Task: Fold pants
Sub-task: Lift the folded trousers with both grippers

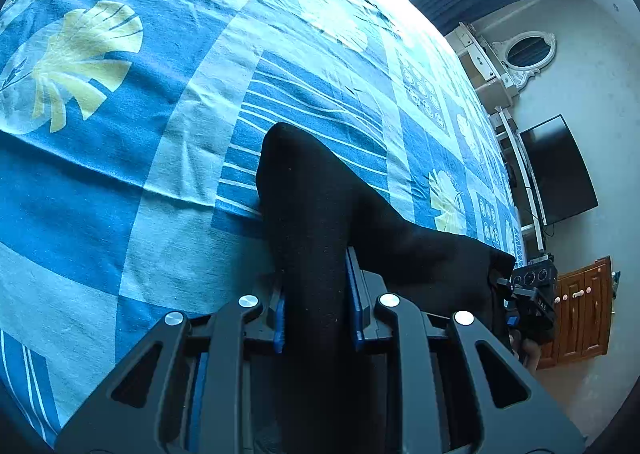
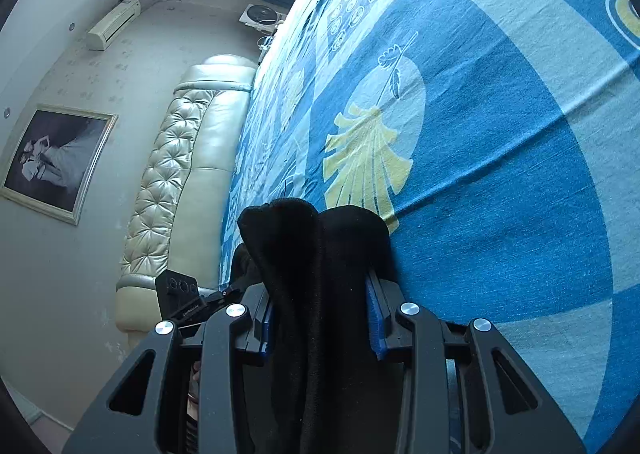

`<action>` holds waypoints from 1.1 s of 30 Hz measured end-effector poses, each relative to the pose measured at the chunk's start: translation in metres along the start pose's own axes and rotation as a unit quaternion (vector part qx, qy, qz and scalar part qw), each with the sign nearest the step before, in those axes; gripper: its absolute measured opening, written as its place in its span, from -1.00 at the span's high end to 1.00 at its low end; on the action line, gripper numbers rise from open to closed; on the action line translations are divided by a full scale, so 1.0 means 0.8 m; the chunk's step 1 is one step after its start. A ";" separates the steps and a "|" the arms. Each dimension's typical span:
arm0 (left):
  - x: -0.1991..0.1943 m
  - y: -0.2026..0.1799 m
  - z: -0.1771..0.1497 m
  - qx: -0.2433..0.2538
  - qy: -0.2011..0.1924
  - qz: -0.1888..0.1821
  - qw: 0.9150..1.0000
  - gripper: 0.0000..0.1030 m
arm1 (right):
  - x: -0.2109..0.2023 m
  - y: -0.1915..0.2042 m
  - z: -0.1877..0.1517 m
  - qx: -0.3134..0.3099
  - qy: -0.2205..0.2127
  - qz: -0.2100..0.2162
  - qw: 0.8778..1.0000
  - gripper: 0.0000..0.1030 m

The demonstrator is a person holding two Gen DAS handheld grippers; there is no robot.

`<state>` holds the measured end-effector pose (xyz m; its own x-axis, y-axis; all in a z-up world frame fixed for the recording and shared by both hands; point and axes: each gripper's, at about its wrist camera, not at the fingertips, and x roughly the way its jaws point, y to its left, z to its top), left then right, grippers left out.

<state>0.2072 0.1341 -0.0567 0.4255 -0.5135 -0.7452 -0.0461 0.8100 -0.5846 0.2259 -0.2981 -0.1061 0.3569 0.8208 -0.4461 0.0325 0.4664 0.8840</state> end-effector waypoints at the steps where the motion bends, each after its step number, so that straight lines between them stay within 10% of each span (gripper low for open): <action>1: 0.000 -0.001 -0.001 0.004 -0.002 0.001 1.000 0.55 | -0.002 -0.004 -0.001 0.002 0.000 0.004 1.000 0.30; 16: 0.001 -0.013 -0.007 0.033 -0.014 0.026 0.999 0.46 | -0.001 -0.003 -0.004 0.011 -0.006 0.008 1.000 0.28; 26: -0.027 -0.048 -0.052 0.102 -0.046 0.077 0.991 -0.36 | -0.029 -0.003 -0.027 0.024 -0.025 0.027 0.999 -0.09; 33: -0.054 -0.033 -0.103 0.068 -0.027 0.024 0.997 -0.43 | -0.072 0.000 -0.065 0.008 -0.036 0.012 0.999 -0.27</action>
<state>0.1158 0.1119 -0.0356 0.4741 -0.4603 -0.7505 0.0539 0.8660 -0.4971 0.1567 -0.3287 -0.0879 0.4236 0.8056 -0.4142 0.0377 0.4412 0.8966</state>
